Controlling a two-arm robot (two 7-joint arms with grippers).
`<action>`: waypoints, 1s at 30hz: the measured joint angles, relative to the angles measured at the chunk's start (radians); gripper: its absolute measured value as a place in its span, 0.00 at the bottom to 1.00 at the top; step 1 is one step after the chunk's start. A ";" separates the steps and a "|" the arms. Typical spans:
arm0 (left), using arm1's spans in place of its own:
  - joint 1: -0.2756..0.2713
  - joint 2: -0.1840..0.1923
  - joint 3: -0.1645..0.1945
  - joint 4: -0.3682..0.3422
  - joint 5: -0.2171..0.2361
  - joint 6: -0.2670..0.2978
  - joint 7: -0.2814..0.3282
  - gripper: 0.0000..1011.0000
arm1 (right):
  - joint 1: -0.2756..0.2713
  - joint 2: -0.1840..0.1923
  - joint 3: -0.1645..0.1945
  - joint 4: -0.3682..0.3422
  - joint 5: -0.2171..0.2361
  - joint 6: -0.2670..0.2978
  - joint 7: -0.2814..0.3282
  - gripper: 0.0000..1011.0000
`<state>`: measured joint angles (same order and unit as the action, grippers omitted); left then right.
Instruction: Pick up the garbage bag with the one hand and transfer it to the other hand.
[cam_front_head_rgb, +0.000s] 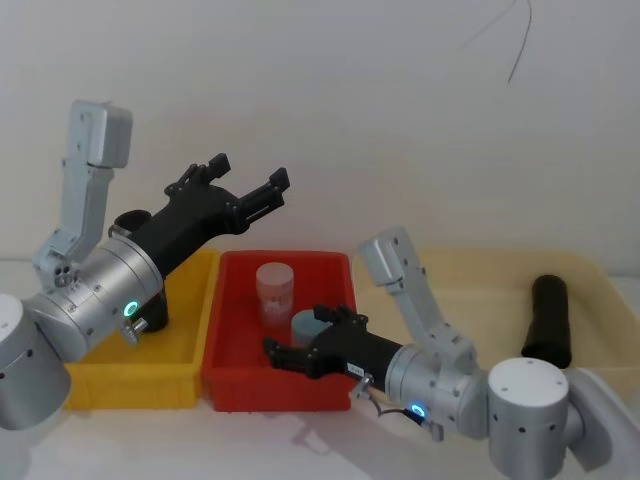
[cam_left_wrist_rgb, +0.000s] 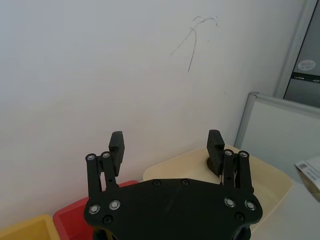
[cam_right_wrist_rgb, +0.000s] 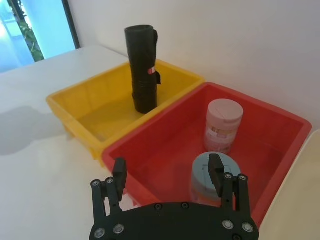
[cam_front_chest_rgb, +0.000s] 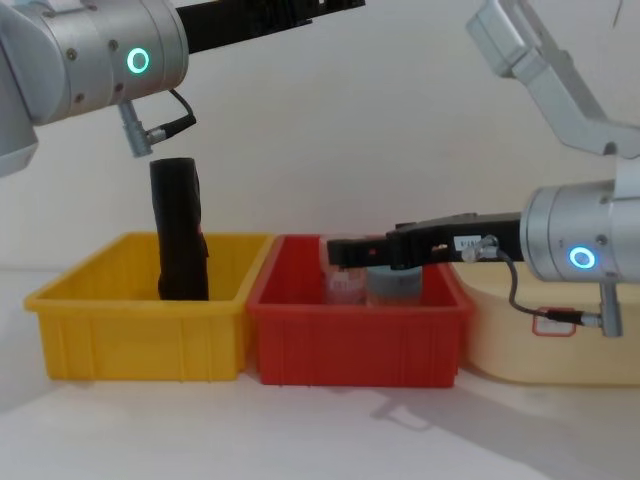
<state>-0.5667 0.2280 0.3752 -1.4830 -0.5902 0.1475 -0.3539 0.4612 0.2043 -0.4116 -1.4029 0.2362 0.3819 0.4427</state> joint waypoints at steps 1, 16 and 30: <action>0.000 0.000 0.000 0.000 0.000 0.000 0.000 0.99 | 0.006 -0.001 -0.001 0.008 0.001 0.000 0.001 0.99; 0.000 0.000 0.000 -0.001 0.000 0.001 0.001 0.99 | 0.071 -0.005 -0.010 0.111 0.004 -0.012 0.002 0.99; 0.000 0.000 0.000 -0.001 0.000 0.001 0.001 0.99 | 0.114 -0.005 -0.022 0.182 -0.003 -0.025 -0.011 0.99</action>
<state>-0.5670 0.2280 0.3751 -1.4836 -0.5902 0.1482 -0.3525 0.5752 0.1994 -0.4337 -1.2204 0.2327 0.3572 0.4317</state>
